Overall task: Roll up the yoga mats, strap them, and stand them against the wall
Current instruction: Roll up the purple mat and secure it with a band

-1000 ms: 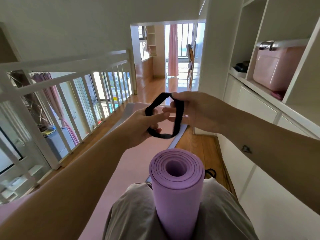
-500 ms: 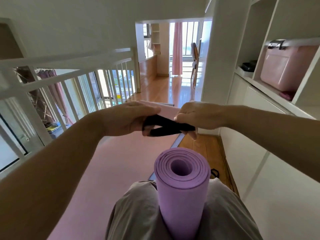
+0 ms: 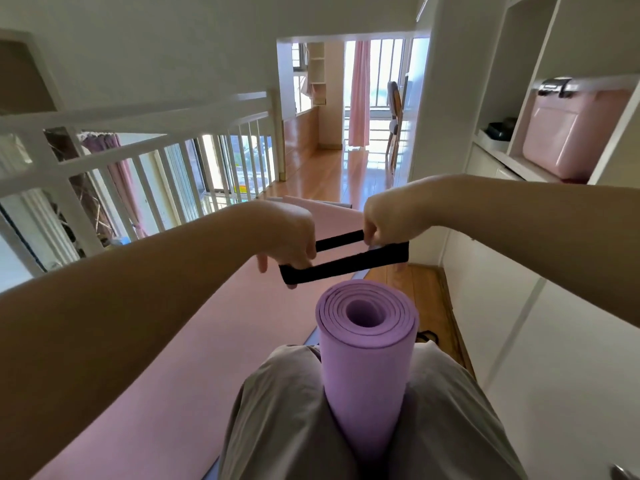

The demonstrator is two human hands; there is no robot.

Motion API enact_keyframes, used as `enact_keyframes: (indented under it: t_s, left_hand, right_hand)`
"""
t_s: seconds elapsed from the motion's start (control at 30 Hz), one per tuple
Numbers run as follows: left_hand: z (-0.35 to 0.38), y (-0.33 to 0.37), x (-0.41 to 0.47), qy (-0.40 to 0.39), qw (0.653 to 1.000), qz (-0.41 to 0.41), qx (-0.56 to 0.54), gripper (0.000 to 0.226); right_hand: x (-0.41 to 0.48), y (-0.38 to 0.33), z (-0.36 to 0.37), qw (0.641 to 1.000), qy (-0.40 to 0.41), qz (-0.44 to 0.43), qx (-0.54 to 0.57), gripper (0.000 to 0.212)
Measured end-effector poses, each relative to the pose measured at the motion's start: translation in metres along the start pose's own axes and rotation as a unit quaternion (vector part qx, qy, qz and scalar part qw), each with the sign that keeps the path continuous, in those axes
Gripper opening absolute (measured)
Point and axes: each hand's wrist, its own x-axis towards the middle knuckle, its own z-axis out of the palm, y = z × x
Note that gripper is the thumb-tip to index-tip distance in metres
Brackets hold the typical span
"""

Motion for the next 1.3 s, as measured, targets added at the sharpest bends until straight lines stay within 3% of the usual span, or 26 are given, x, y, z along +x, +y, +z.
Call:
enact_keyframes:
  t_s: [0.13,0.23,0.37,0.53,0.6,0.7,0.77,0.87,0.97,1.1,1.3]
  left_hand:
    - [0.031,-0.004,-0.024,-0.022,0.998,0.015,0.055,0.074]
    - [0.071,-0.011,-0.033,-0.035,0.989,0.038,0.135,0.073]
    - [0.103,-0.019,-0.026,0.006,0.996,0.046,0.081,0.071]
    - [0.084,-0.023,-0.001,0.036,0.997,0.068,-0.003,0.094]
    - [0.08,-0.023,0.015,0.01,0.998,0.068,-0.002,0.09]
    - [0.098,-0.022,0.033,-0.067,0.994,0.087,0.02,0.062]
    - [0.124,-0.022,0.035,-0.091,0.991,0.101,-0.001,0.048]
    - [0.158,-0.024,0.04,-0.033,0.99,0.131,-0.031,0.042]
    - [0.162,-0.027,0.056,0.023,0.991,0.133,-0.025,0.043]
    - [0.134,-0.027,0.082,0.032,0.991,0.131,-0.002,0.046]
    - [0.094,-0.025,0.138,0.06,0.993,0.098,0.016,0.048]
  right_hand:
    - [-0.025,0.006,0.011,0.997,-0.075,0.003,0.011,0.049]
    - [-0.048,0.007,0.035,0.996,-0.082,-0.014,-0.028,0.059]
    - [-0.054,0.009,0.073,0.997,-0.051,-0.046,-0.021,0.03]
    - [-0.035,0.02,0.076,0.997,-0.049,-0.016,0.063,0.059]
    - [-0.022,0.023,0.076,0.994,-0.071,-0.018,0.078,0.051]
    - [-0.008,0.029,0.096,0.988,-0.135,-0.033,0.07,0.039]
    - [-0.009,0.034,0.122,0.981,-0.163,-0.044,0.097,0.046]
    - [-0.013,0.033,0.157,0.968,-0.147,-0.073,0.191,0.062]
    - [-0.003,0.038,0.167,0.962,-0.111,-0.093,0.231,0.057]
    - [0.021,0.056,0.152,0.967,-0.087,-0.107,0.214,0.042]
    - [0.079,0.084,0.142,0.981,-0.033,-0.062,0.182,0.06]
